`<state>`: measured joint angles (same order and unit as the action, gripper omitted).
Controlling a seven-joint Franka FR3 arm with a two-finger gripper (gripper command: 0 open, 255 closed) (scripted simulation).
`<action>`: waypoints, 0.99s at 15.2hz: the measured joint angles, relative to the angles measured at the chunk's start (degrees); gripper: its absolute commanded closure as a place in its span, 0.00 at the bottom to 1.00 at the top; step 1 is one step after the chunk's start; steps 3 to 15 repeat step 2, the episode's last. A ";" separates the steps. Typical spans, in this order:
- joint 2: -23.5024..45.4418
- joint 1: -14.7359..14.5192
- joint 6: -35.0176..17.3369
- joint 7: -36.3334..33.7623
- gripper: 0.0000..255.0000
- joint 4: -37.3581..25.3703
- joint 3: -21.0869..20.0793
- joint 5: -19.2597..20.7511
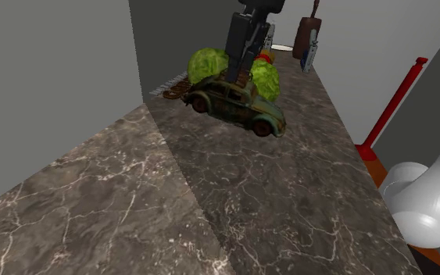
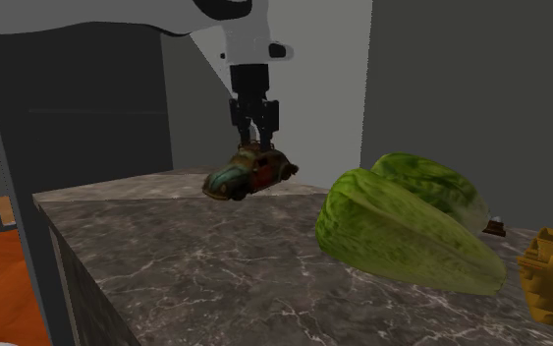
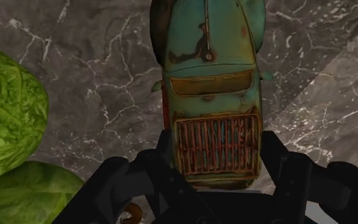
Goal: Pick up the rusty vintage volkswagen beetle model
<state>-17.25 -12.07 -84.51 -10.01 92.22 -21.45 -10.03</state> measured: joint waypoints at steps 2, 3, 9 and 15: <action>0.62 0.05 1.22 -0.26 1.00 -1.83 -0.08 0.20; 0.62 0.05 1.22 -0.26 1.00 -1.83 -0.08 0.20; 0.62 0.05 1.22 -0.26 1.00 -1.83 -0.08 0.20; 0.62 0.05 1.22 -0.26 1.00 -1.83 -0.08 0.20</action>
